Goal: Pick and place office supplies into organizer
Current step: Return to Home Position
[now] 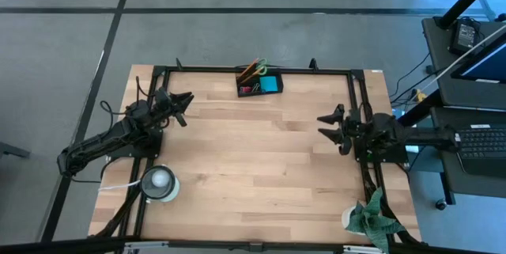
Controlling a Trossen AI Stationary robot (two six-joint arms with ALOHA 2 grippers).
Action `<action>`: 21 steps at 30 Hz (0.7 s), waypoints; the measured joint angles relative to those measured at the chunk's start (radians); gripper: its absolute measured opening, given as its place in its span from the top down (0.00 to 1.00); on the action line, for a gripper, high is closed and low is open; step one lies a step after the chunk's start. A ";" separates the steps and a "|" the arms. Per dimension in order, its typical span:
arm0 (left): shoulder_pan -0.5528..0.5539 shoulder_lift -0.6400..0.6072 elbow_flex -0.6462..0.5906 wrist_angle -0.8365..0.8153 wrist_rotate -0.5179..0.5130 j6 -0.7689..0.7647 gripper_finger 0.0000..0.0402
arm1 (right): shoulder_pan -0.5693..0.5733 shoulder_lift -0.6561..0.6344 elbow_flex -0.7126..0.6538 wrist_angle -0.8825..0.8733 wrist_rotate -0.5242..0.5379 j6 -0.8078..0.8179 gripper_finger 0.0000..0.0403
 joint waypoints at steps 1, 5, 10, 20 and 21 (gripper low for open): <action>0.000 0.000 0.000 0.000 0.000 0.000 0.81 | -0.015 -0.016 0.000 0.000 0.000 -0.016 0.42; 0.000 0.000 0.000 0.000 0.000 0.000 0.81 | -0.069 -0.067 0.000 -0.035 -0.001 -0.053 0.42; 0.000 0.000 0.000 0.000 0.000 0.000 0.81 | -0.142 -0.084 0.000 -0.118 0.000 -0.048 0.42; 0.000 0.000 0.000 0.000 0.000 0.000 0.81 | -0.161 -0.085 0.000 -0.128 0.002 -0.045 0.42; 0.000 0.000 0.000 0.000 0.000 0.000 0.81 | -0.149 -0.085 0.000 -0.128 0.000 -0.045 0.42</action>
